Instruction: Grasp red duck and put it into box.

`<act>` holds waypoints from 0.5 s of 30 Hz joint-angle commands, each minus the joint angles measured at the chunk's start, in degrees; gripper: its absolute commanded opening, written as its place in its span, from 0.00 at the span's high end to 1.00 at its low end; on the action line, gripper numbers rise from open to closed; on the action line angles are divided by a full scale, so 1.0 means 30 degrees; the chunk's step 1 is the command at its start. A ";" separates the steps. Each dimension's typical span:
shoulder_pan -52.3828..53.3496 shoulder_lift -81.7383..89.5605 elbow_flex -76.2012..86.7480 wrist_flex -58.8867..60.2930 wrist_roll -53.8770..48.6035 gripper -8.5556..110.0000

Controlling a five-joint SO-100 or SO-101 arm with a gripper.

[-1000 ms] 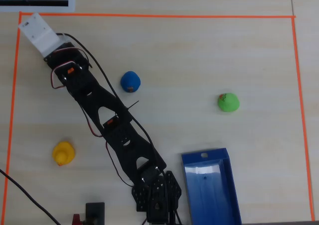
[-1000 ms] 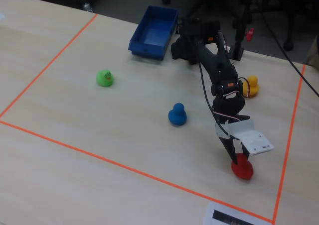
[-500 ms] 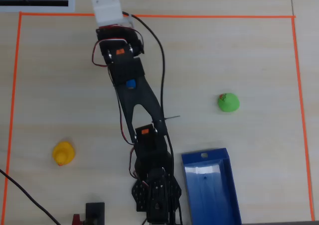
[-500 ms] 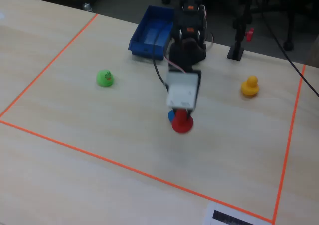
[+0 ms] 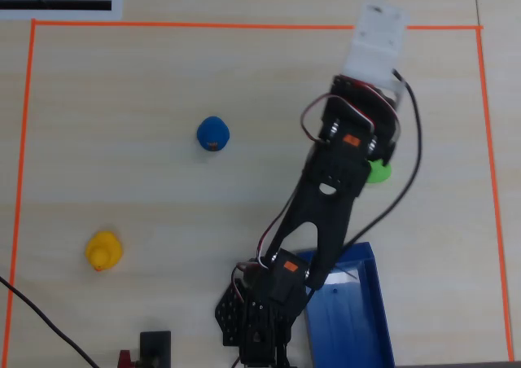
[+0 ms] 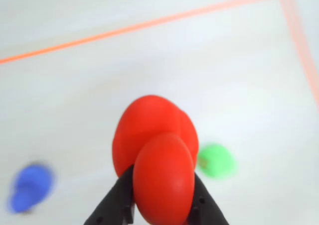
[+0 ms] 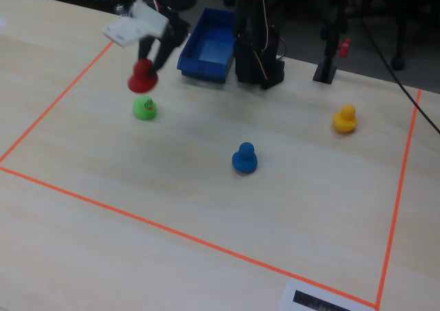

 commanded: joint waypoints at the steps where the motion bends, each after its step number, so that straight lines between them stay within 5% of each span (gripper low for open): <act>1: 0.5156 0.2344 0.0586 0.1025 -0.0586 0.93; 8: 1.0283 0.6328 0.0234 0.6914 -0.0557 0.93; 15: 1.4707 1.1074 0.4307 0.7266 -0.2520 0.93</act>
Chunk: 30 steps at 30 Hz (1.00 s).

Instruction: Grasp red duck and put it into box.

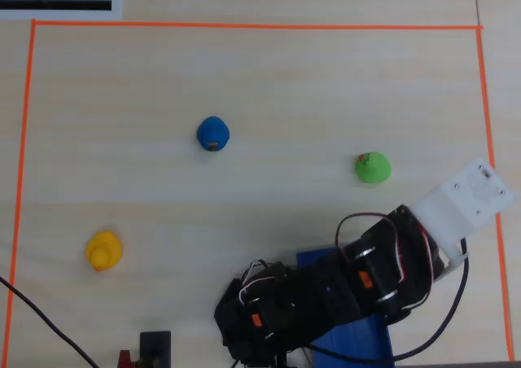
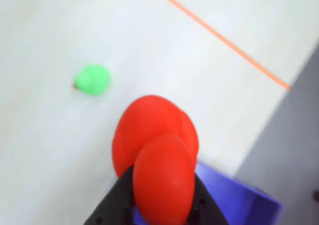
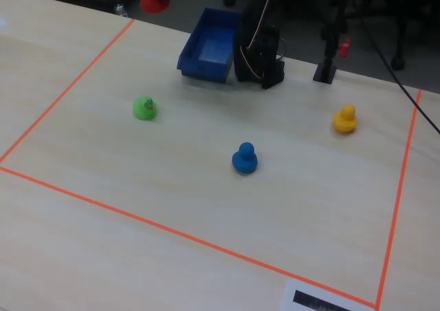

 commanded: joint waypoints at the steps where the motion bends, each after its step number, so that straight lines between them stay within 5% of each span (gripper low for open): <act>1: 0.3135 0.2109 0.2549 0.0234 -0.1406 0.93; 17: 1.5352 0.2461 0.8408 0.0205 -0.9316 0.93; 30: 1.7900 0.4131 1.3242 0.0205 -0.9551 0.93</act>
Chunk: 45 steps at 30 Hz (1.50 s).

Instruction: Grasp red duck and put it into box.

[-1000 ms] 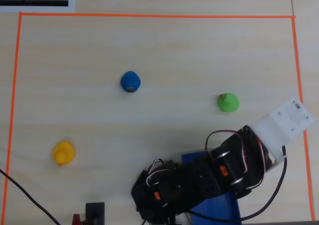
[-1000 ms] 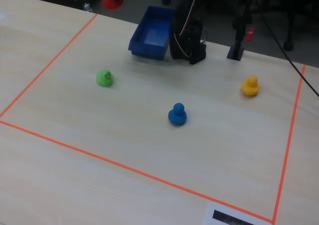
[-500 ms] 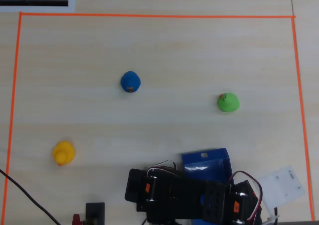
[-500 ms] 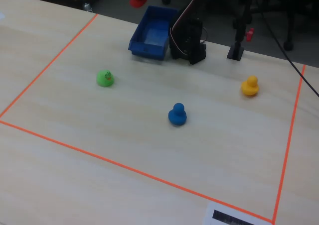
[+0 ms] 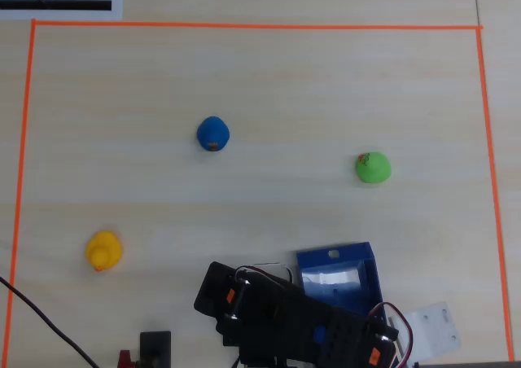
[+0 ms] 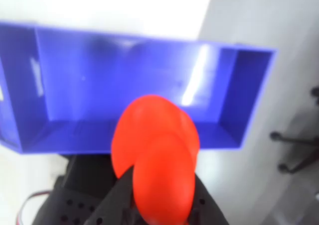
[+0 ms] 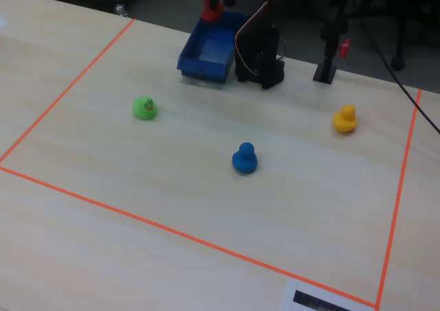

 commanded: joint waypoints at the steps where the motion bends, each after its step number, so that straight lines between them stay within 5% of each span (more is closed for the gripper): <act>1: 0.1143 0.0469 0.0732 0.0146 -0.0879 0.93; 14: 0.1084 0.1025 0.1055 -0.0381 -0.0703 0.76; 23: -0.0176 0.0937 0.0264 -0.0850 -0.0381 0.79; 29: -1.2100 -0.1406 -0.2197 -0.8584 0.7529 0.86; 33: -2.0771 -0.2812 -0.3486 -1.3008 0.9814 0.93; 39: -3.1436 -0.0732 -0.0967 -1.0576 0.9785 0.93; 45: -3.6914 0.5098 0.6680 -0.7998 0.9053 0.93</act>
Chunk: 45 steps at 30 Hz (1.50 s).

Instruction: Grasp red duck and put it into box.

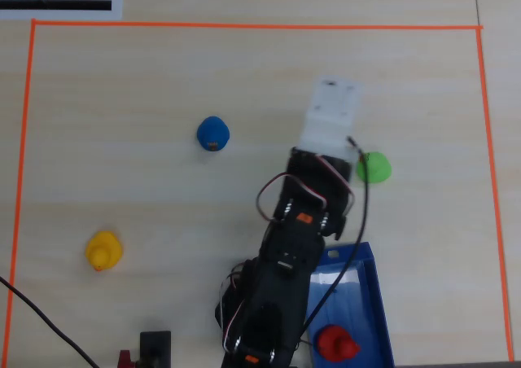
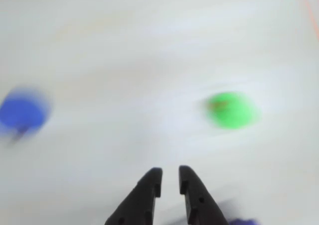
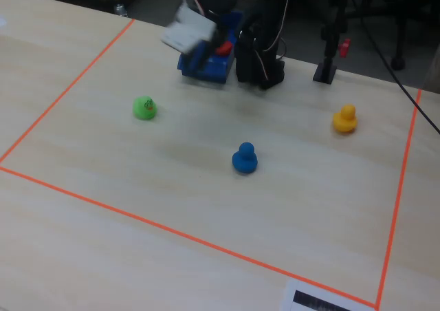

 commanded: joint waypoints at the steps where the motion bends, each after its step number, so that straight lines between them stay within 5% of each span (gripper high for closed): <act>1: -0.4219 0.4365 0.5186 0.1846 -0.0234 0.93; 12: -0.7354 1.1514 1.4648 0.1963 -0.0498 0.93; 45: -0.6650 1.5645 1.9102 0.1992 0.2168 0.90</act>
